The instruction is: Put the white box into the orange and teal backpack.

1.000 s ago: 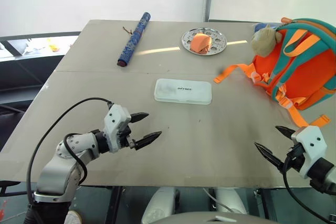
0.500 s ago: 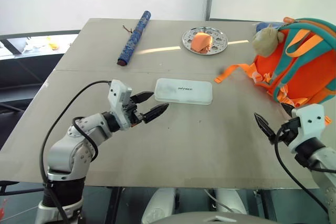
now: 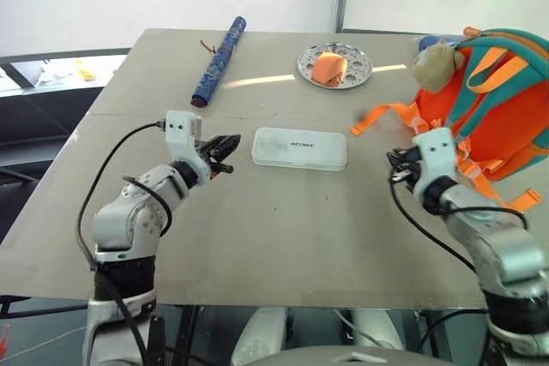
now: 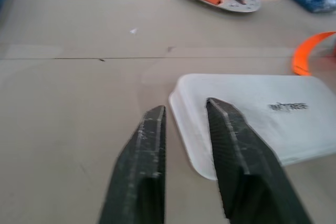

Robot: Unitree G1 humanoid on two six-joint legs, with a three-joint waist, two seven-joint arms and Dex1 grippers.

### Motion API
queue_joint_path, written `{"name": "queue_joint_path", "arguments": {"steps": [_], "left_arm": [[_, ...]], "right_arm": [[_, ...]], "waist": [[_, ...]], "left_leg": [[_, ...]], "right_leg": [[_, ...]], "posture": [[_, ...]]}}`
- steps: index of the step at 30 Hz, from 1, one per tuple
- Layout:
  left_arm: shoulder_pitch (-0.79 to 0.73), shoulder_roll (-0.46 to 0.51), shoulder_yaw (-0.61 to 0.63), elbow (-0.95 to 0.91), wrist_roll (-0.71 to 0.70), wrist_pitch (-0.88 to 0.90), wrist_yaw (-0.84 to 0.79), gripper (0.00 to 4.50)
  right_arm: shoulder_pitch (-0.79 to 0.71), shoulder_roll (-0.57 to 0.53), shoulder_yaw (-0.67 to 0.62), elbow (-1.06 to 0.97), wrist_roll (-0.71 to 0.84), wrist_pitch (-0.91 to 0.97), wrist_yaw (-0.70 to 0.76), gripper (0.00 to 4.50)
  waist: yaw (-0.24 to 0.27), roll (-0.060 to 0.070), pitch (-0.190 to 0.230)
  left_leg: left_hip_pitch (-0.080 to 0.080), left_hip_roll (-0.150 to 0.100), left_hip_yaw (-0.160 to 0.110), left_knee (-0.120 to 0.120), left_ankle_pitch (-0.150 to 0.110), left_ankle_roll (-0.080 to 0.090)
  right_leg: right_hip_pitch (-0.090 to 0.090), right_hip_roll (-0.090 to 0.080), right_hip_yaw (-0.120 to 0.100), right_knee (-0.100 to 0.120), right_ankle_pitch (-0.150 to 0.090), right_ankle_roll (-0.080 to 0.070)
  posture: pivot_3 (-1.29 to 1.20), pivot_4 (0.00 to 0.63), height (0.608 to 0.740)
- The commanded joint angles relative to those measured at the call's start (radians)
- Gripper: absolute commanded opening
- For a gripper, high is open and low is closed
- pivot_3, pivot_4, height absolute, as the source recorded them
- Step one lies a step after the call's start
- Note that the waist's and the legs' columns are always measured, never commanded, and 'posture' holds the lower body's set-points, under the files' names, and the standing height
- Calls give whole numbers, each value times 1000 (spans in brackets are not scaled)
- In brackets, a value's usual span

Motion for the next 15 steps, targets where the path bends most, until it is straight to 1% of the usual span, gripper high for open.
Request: {"name": "queue_joint_path", "arguments": {"steps": [1,4,7,9,10,12,15], "left_arm": [[-71,-22,-45,71,87,-6,77,97],[-117,-32,-95,149,159,-30,89,97],[-160,-43,-146,241,212,-78,57,97],[-177,-50,-168,284,233,-79,43,97],[-166,-45,-194,269,230,-70,2,97],[-128,-31,-223,200,200,-30,-73,97],[-36,8,-228,47,180,34,-112,97]], "right_arm": [[-97,44,54,142,-87,-66,-41,0],[-174,88,77,274,-130,-108,-49,0],[-250,128,118,432,-165,-162,-21,0],[-292,142,163,527,-194,-202,19,0],[-312,161,187,561,-180,-222,74,0],[-319,164,236,563,-171,-256,172,0],[-259,127,244,443,-153,-242,250,0]], "waist": [[1,0,0],[-3,0,0],[-13,0,0],[-22,0,0],[-25,0,0],[-41,0,-1],[-51,0,-1]], "left_leg": [[0,0,0,0,0,0],[-2,0,1,0,0,0],[-3,0,0,0,0,0],[-5,-1,0,0,0,0],[-7,0,0,0,0,0],[-11,-1,1,1,0,0],[-12,-1,-1,0,0,-1]], "right_leg": [[-1,0,0,0,0,0],[-3,0,1,0,0,0],[-4,0,1,0,0,0],[-6,0,0,0,0,0],[-8,0,0,0,0,0],[-13,0,2,1,1,0],[-15,0,2,1,1,0]], "posture": [[0,150,733],[0,150,733],[0,150,733],[0,150,733],[0,150,733],[0,150,733],[0,150,733]]}}
